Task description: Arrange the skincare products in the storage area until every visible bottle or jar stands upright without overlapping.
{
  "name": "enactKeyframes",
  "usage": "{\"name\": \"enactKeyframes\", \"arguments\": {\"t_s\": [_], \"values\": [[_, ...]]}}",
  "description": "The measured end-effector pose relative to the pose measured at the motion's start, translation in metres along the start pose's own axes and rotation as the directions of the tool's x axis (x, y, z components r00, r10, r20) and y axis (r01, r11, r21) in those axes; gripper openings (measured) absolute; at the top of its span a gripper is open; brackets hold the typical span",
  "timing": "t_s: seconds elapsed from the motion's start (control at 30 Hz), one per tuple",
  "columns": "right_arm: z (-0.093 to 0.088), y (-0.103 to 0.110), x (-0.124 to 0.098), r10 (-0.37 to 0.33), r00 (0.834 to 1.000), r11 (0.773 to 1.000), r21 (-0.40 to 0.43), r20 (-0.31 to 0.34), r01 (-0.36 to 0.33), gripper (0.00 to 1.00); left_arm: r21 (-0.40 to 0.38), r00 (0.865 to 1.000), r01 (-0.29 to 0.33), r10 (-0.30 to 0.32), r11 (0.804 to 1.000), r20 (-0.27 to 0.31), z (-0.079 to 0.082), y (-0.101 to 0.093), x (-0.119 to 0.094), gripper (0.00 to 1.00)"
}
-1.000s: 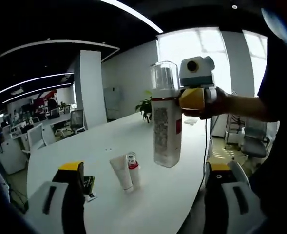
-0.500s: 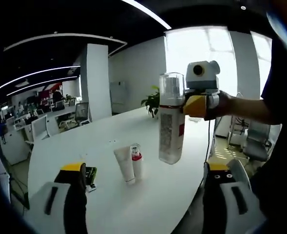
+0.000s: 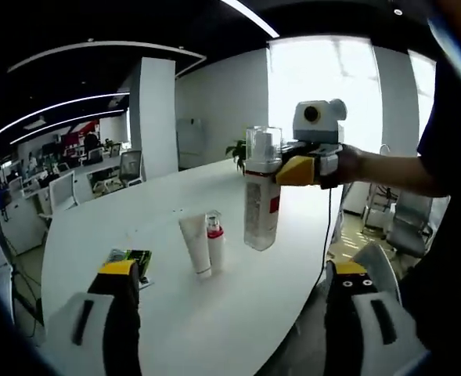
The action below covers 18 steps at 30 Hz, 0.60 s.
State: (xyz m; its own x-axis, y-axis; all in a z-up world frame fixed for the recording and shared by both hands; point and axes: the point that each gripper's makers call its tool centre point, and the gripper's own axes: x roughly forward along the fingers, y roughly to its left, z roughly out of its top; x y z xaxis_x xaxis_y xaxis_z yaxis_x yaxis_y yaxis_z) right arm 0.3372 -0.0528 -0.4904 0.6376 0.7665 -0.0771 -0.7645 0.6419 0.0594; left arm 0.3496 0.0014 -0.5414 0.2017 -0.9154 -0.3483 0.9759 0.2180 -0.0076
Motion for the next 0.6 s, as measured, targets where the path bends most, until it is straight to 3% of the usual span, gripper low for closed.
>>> {"name": "enactKeyframes", "arguments": {"t_s": [0.6], "values": [[-0.049, -0.035, 0.003, -0.011, 1.0, 1.0, 0.007, -0.024, 0.011, 0.1, -0.061, 0.995, -0.078, 0.074, 0.995, -0.068, -0.033, 0.019, -0.012, 0.88]]}}
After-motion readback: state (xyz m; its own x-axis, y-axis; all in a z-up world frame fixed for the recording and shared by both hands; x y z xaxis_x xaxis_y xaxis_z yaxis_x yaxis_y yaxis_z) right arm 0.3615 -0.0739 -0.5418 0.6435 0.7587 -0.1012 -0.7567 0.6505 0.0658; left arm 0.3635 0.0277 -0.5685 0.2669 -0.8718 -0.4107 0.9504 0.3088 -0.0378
